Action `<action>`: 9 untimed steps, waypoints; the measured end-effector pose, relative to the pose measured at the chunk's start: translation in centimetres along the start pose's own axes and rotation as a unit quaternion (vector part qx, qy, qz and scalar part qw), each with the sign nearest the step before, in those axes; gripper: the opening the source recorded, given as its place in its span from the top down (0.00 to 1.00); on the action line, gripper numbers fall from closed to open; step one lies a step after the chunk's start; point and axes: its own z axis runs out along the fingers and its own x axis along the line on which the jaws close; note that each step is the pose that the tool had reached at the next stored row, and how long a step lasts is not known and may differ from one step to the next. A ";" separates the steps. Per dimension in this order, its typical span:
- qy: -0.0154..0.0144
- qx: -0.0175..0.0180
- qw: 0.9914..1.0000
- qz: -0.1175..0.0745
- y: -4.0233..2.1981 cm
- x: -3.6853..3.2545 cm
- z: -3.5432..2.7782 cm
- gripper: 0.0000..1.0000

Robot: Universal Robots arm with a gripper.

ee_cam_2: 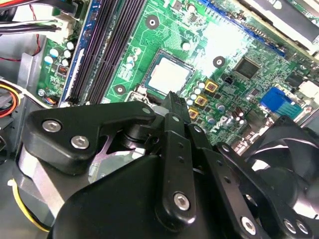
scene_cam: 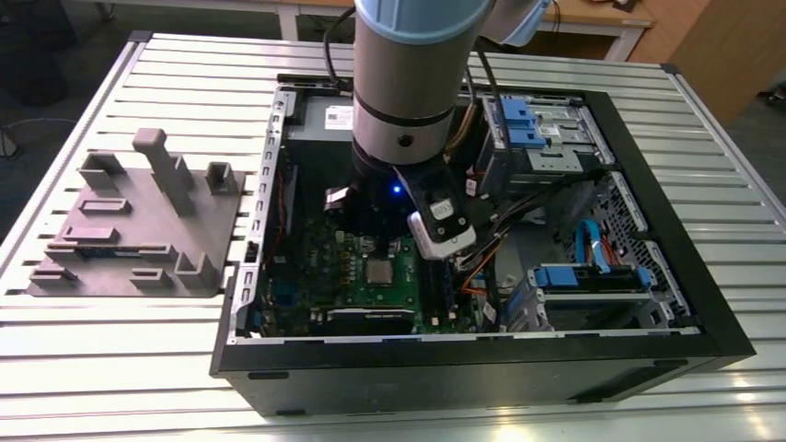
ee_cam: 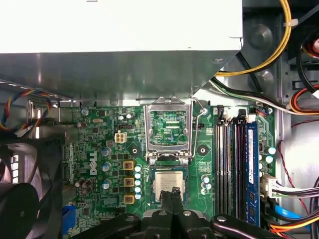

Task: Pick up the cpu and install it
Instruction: 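Close the cpu cover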

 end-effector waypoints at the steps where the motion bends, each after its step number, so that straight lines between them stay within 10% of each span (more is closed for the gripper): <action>1: 0.000 0.000 1.000 -0.001 0.00 0.00 0.00 0.90; 9: 0.002 0.001 0.998 -0.068 -0.01 0.00 0.01 0.90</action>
